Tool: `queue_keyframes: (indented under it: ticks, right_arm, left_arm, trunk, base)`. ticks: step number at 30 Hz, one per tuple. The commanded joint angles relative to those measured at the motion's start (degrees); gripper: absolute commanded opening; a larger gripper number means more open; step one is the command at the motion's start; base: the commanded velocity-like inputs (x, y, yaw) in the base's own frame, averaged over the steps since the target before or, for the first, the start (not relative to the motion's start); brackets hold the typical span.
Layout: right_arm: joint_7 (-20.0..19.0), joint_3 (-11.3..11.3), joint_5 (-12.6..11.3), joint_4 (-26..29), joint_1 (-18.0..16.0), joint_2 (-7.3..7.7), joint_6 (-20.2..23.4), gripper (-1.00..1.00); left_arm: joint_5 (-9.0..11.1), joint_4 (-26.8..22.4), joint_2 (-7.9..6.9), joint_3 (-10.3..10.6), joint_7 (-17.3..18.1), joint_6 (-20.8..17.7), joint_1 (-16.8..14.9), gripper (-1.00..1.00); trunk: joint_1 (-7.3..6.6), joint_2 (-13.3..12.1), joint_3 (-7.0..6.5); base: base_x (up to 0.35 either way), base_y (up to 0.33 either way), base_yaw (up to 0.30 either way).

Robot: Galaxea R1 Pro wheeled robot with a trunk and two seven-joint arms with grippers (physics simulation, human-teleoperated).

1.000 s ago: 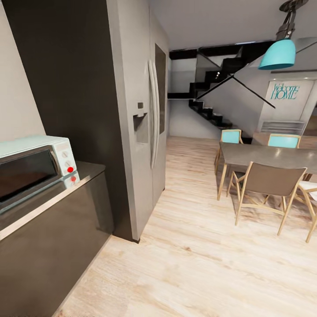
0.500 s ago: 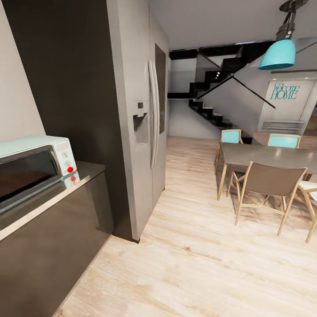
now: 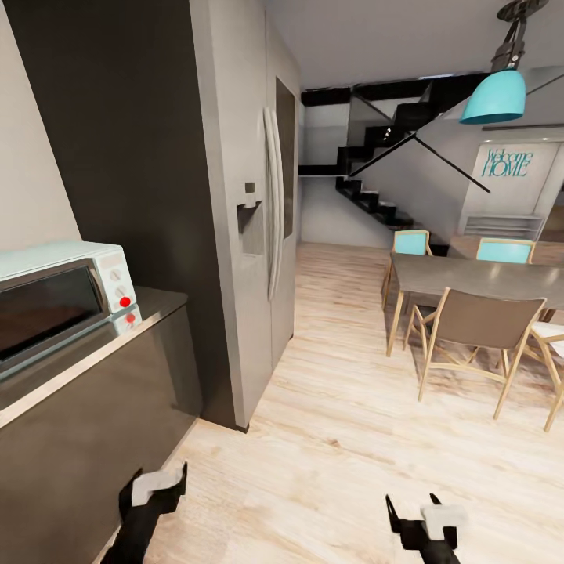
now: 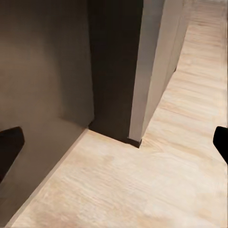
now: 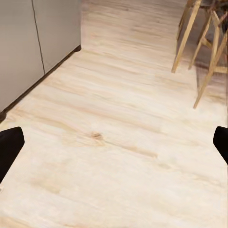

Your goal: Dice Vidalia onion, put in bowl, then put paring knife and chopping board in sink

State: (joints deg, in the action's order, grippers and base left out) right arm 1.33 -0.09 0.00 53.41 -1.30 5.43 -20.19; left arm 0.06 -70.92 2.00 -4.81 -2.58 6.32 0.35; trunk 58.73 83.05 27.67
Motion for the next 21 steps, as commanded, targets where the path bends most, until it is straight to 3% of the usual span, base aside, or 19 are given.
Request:
queue_keyframes:
  ticks: [1,3,9,12,14,18,21]
  right_arm:
    - [0.2,0.0,-0.1,5.1,0.0,0.02,-0.1,1.0]
    - [0.4,0.0,-0.2,11.2,0.0,-0.04,0.5,1.0]
    - [1.5,0.3,-0.2,19.2,0.0,-0.25,5.8,1.0]
    - [2.4,1.3,-0.3,20.3,0.0,-0.34,6.8,1.0]
    - [6.7,1.9,-0.2,21.9,0.0,-0.4,7.2,1.0]
    - [10.4,2.4,-0.2,23.0,0.0,-0.42,7.3,1.0]
    - [12.0,4.4,0.0,24.4,0.0,-0.47,7.3,1.0]
  left_arm:
    - [0.0,-5.1,0.2,0.0,-0.1,0.0,0.0,1.0]
    - [0.0,-10.4,0.3,-0.1,0.0,-0.2,0.0,1.0]
    - [0.0,-17.6,-0.16,-1.1,0.2,-0.3,0.1,1.0]
    - [0.0,-18.5,-0.89,-1.5,0.7,-0.5,0.0,1.0]
    - [0.0,-19.3,-2.02,-1.7,3.7,-0.7,0.0,1.0]
    - [0.0,-19.4,-2.38,-1.8,5.3,-2.2,0.0,1.0]
    - [0.0,-19.4,-2.49,-2.1,5.7,-3.1,0.0,1.0]
  trunk:
    - [0.0,0.0,0.05]
    - [0.0,0.0,0.05]
    - [0.0,0.0,0.05]
    - [0.0,0.0,0.05]
    - [0.0,0.0,0.05]
    - [0.0,0.0,0.05]
    - [0.0,0.0,0.05]
  base:
    - [0.0,0.0,0.0]
    - [0.0,0.0,0.0]
    - [0.0,0.0,0.0]
    - [0.0,0.0,0.0]
    - [0.0,0.0,0.0]
    - [0.0,0.0,0.035]
    - [0.0,0.0,0.175]
